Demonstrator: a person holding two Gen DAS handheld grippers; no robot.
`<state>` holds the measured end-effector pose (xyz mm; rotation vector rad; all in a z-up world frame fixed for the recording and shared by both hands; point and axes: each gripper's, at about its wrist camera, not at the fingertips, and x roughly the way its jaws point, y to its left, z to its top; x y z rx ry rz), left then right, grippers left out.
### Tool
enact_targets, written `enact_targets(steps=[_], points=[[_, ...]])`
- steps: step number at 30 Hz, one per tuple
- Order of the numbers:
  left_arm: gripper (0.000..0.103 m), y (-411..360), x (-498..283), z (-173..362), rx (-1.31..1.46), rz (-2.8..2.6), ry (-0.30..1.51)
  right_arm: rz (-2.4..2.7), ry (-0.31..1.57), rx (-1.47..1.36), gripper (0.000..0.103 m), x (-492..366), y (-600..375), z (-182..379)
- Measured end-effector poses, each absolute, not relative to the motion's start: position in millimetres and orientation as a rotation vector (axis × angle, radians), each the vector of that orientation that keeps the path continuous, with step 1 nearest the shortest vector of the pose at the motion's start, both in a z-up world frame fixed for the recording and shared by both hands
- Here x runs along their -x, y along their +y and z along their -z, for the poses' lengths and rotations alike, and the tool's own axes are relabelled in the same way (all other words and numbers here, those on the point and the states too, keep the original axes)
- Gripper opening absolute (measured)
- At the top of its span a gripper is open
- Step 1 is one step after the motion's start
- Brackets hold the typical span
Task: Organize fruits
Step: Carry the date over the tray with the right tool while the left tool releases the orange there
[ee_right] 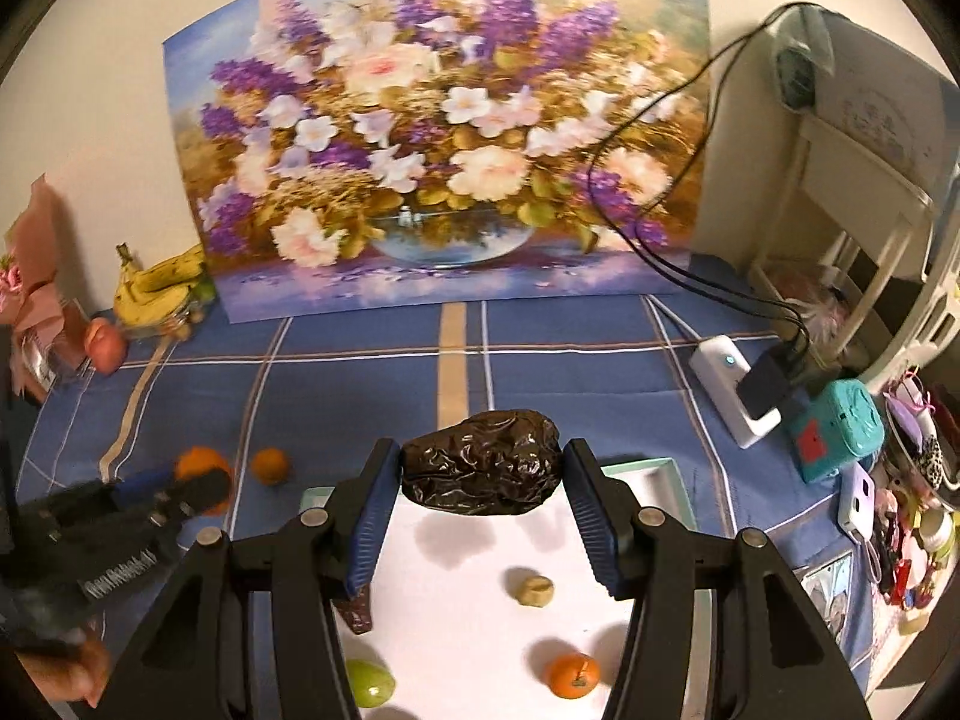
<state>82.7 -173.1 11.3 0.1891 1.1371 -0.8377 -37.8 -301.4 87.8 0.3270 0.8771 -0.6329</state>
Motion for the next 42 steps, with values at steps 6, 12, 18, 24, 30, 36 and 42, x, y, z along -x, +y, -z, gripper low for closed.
enact_targets(steps=[6, 12, 18, 24, 30, 36, 42], points=[[0.04, -196, -72, 14, -0.259, 0.85, 1.153, 0.652, 0.889, -0.339, 0.057, 41, -312, -78], [0.04, -209, -70, 32, -0.304, 0.852, 1.15, 0.674, 1.002, -0.388, 0.057, 35, -331, -28], [0.04, -220, -66, 51, -0.347, 0.851, 1.167, 0.69, 1.098, -0.438, 0.057, 36, -343, 16], [0.04, -225, -62, 62, -0.371, 0.847, 1.171, 0.703, 1.158, -0.461, 0.057, 39, -348, 44], [0.04, -224, -61, 62, -0.365, 0.845, 1.175, 0.707, 1.168, -0.433, 0.058, 40, -345, 47], [0.04, -225, -61, 62, -0.367, 0.842, 1.18, 0.701, 1.167, -0.444, 0.058, 42, -345, 47], [0.04, -224, -65, 62, -0.359, 0.832, 1.206, 0.695, 1.172, -0.449, 0.058, 40, -347, 48]])
